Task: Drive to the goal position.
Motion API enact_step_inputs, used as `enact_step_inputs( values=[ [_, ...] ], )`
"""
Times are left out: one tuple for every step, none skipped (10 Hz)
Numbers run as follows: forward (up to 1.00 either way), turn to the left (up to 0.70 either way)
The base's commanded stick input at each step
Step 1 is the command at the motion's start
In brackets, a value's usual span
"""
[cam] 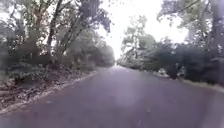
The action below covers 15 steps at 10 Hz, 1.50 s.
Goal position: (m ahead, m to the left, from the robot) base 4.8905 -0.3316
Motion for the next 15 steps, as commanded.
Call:
enact_step_inputs(
  values=[
    [1.00, 0.00],
    [1.00, 0.00],
    [1.00, 0.00],
    [1.00, 0.00],
    [1.00, 0.00],
    [1.00, 0.00],
    [1.00, 0.00],
    [1.00, 0.00],
    [1.00, 0.00],
    [1.00, 0.00],
    [1.00, 0.00],
    [1.00, 0.00],
    [1.00, 0.00],
    [1.00, 0.00],
    [1.00, 0.00]
  ],
)
